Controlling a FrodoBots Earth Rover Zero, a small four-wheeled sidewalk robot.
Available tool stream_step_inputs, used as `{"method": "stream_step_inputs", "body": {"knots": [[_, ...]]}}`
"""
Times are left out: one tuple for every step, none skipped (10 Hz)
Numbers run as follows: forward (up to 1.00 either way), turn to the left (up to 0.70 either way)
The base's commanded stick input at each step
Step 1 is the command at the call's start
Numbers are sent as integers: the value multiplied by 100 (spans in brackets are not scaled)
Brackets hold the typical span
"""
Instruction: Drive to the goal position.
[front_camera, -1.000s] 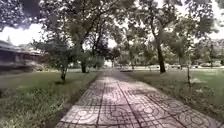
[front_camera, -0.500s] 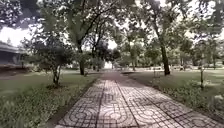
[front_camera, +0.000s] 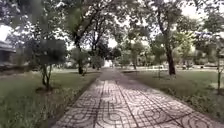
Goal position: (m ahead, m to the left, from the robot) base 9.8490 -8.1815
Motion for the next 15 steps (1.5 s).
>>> {"method": "stream_step_inputs", "body": {"knots": [[100, 0], [100, 0], [100, 0], [100, 0], [100, 0], [100, 0], [100, 0], [100, 0], [100, 0], [100, 0], [100, 0], [100, 0], [100, 0], [100, 0], [100, 0]]}}
